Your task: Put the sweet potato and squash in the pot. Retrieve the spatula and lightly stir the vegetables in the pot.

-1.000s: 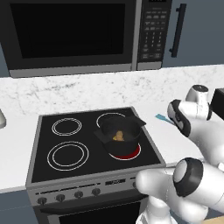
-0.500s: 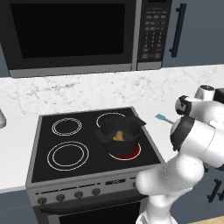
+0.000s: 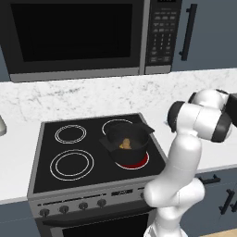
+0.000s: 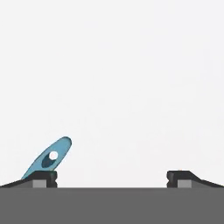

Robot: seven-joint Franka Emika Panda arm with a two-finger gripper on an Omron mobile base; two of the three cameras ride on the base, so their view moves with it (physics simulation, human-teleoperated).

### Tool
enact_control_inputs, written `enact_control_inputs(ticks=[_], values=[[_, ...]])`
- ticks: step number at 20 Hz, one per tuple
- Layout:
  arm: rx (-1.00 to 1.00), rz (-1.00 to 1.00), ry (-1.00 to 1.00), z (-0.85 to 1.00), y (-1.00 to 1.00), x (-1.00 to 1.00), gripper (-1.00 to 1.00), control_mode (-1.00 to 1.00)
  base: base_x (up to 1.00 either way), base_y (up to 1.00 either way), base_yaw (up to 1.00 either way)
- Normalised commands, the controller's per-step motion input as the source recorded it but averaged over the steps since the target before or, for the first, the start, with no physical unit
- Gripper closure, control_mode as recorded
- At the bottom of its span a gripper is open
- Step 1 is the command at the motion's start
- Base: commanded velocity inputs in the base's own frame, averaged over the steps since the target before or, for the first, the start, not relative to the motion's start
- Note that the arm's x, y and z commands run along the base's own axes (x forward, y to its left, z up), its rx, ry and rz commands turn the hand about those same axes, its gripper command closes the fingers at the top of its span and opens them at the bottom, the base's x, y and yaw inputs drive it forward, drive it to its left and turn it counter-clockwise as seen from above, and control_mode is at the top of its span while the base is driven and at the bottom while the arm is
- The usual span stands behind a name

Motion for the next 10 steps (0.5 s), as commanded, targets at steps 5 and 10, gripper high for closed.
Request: enact_control_inputs(ticks=[5, 10], values=[[0.09, -0.43, 0.02, -0.54, 0.0, 0.39, -1.0, -1.0, 0.0, 0.0, 0.0], [0.02, -0.28, 0.0, -0.58, 0.0, 0.47, -1.0, -1.0, 0.0, 0.0, 0.0]])
